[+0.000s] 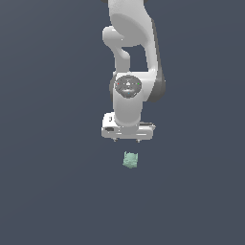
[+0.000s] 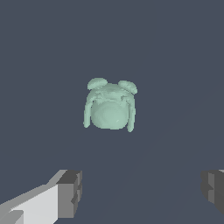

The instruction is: Pick up the object and move it to a goal position.

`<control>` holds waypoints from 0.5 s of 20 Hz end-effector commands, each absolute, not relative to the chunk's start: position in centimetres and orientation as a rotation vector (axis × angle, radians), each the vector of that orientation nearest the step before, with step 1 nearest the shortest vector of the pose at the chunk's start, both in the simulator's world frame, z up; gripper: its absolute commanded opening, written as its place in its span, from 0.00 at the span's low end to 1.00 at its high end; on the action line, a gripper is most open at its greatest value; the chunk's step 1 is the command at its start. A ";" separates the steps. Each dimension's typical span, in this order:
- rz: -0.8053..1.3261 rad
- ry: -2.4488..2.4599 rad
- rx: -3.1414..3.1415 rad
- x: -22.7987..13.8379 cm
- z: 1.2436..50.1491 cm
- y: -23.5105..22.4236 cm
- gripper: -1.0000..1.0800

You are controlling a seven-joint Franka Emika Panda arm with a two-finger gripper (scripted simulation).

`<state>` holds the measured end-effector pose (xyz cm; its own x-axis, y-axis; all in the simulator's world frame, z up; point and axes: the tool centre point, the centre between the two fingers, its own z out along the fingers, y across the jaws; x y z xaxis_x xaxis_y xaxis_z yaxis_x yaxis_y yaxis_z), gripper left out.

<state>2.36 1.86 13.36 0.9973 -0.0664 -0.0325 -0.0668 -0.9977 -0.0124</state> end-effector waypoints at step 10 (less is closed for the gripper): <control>0.009 0.231 -3.131 7.0 9.9 3.4 0.96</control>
